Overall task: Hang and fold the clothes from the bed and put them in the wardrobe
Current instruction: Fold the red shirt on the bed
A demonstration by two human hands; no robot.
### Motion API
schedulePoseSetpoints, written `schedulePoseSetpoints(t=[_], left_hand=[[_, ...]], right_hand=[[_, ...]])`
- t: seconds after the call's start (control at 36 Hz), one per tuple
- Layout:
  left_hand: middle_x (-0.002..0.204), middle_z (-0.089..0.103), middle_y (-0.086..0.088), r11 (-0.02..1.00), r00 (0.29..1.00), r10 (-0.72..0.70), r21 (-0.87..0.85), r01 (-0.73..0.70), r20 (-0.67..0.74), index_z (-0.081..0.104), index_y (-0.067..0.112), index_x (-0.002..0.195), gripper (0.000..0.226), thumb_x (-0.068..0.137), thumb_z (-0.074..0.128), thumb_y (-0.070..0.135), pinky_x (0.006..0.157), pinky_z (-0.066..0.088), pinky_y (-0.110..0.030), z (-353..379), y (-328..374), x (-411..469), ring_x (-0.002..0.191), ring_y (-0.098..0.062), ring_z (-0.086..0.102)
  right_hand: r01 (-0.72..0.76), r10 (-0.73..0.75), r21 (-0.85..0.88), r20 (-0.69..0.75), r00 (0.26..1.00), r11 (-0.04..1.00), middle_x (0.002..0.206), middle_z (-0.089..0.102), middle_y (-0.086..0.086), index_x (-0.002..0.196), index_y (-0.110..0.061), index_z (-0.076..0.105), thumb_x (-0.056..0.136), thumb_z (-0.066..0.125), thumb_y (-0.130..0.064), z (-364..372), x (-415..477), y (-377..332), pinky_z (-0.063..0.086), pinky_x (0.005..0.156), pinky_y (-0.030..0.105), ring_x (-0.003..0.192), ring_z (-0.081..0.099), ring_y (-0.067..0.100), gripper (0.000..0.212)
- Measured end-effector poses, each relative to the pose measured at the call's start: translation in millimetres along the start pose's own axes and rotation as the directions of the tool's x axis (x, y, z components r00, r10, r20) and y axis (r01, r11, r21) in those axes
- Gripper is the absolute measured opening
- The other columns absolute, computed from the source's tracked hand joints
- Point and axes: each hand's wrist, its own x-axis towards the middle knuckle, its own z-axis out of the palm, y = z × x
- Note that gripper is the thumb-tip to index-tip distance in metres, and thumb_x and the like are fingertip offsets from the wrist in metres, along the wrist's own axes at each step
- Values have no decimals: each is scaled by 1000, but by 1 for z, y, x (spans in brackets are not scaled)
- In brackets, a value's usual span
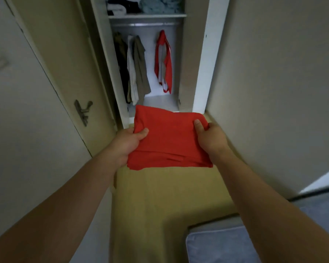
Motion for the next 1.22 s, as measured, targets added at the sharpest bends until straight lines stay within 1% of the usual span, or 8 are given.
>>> schedulePoseSetpoints(t=[0.22,0.39,0.5,0.69,0.86,1.0,1.14,1.22], left_hand=[[100,77,-4,998,997,68,-13,-69,-44,69,17,118,32,90,72,34,70,61,-34,-7,89,154,86,-22,76],[113,73,-9,991,982,133,47,-128,-133,64,15,128,47,89,73,38,94,56,-50,-5,174,272,100,-29,72],[116,72,-9,984,969,172,75,-161,-175,64,17,127,46,89,72,41,97,54,-52,-6,229,345,102,-30,70],[115,72,-9,987,966,158,1,-161,-206,64,16,124,42,90,72,39,90,56,-48,-5,293,473,101,-31,70],[72,75,1,981,961,171,-52,-187,-217,66,17,98,15,94,69,32,48,56,-29,-1,342,593,63,-18,74],[91,72,-6,975,956,194,-62,-212,-219,68,14,107,21,94,68,31,60,55,-31,2,397,702,79,-22,70],[105,72,-10,965,947,217,-95,-244,-236,66,14,117,28,96,66,32,74,57,-39,0,455,811,92,-29,70],[120,70,-14,960,941,225,-109,-259,-254,63,15,129,37,96,65,32,97,52,-52,-3,482,872,108,-35,67]], right_hand=[[91,-91,17,-4,996,996,98,66,6,111,-7,62,99,46,-58,29,170,-73,47,79,35,84,57,22,55],[157,-160,79,41,986,984,102,67,10,114,-4,63,99,47,-57,55,317,-131,44,77,32,76,56,18,57],[197,-205,94,75,976,976,81,58,-3,116,-6,63,99,44,-59,66,403,-173,43,71,30,68,52,12,59],[232,-245,105,139,959,967,110,68,15,116,-5,63,100,44,-58,94,546,-225,47,77,34,79,60,20,59],[237,-252,114,138,958,965,110,67,18,120,1,63,100,46,-54,127,675,-260,46,79,34,86,62,28,61],[233,-253,158,123,960,960,76,56,-1,94,-11,59,101,47,-54,146,786,-298,40,57,27,65,53,12,45],[257,-283,173,148,948,951,87,68,5,80,-16,64,97,57,-42,158,892,-341,55,74,36,70,64,17,33],[298,-323,165,160,933,940,80,66,0,81,-21,61,97,59,-36,166,949,-362,50,60,27,64,60,11,22]])
